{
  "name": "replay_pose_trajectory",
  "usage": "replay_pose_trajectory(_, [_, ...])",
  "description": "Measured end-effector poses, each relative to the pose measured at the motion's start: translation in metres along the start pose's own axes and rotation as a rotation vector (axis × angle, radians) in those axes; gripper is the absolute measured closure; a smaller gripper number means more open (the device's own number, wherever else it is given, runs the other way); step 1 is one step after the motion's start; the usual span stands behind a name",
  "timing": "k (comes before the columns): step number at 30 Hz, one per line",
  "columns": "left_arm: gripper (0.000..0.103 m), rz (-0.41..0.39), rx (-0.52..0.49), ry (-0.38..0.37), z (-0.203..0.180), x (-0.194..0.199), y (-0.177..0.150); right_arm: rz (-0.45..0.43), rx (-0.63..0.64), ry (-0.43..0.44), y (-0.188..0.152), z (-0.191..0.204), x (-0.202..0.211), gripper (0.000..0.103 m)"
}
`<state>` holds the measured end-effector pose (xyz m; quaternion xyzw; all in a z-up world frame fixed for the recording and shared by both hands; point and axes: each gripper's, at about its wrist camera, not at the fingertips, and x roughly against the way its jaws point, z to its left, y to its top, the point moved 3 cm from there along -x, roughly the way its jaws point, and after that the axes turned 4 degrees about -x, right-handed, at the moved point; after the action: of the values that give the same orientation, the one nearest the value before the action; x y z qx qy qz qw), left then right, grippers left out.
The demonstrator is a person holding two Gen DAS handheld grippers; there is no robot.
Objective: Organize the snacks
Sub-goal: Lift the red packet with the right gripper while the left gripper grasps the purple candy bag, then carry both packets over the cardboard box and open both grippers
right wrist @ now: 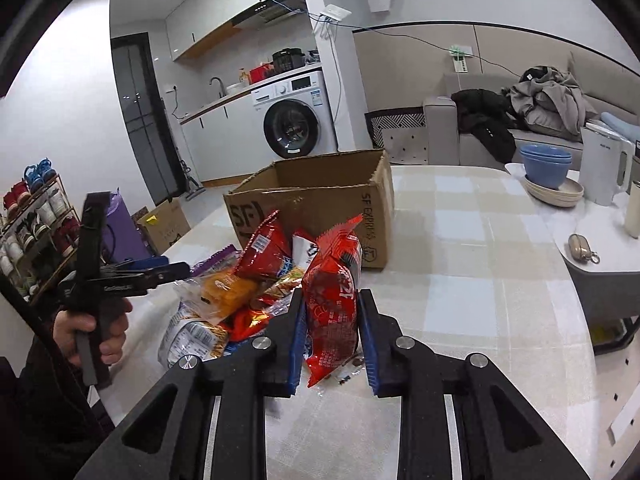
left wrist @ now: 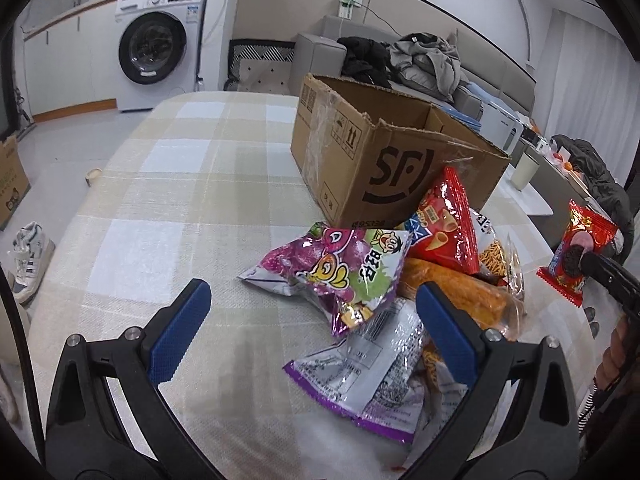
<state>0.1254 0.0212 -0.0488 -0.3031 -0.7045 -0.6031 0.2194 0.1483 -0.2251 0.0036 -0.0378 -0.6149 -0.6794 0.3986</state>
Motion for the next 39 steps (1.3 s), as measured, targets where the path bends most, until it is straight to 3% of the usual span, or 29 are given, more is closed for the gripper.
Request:
replay_pose_trajectory(11, [0.001, 0.137, -0.013, -0.093, 0.008, -0.061, 0.019, 0.015, 0.010, 0.016, 0.004, 0.005, -0.008, 0.078])
replay_pose_trajectory(14, [0.006, 0.163, 0.008, -0.105, 0.013, -0.078, 0.022, 0.019, 0.014, 0.022, 0.005, 0.005, -0.011, 0.078])
replay_pose_trajectory(22, [0.027, 0.150, 0.001, -0.120, 0.010, -0.092, 0.032, 0.029, 0.021, 0.042, 0.007, 0.007, -0.017, 0.078])
replay_pose_trajectory(30, [0.051, 0.103, -0.002, -0.090, 0.009, -0.070, 0.028, 0.031, 0.022, 0.055, 0.007, 0.010, -0.022, 0.078])
replay_pose_trajectory(39, [0.054, 0.047, -0.010, -0.067, 0.004, -0.040, 0.018, 0.008, 0.011, 0.059, 0.008, 0.009, -0.021, 0.078])
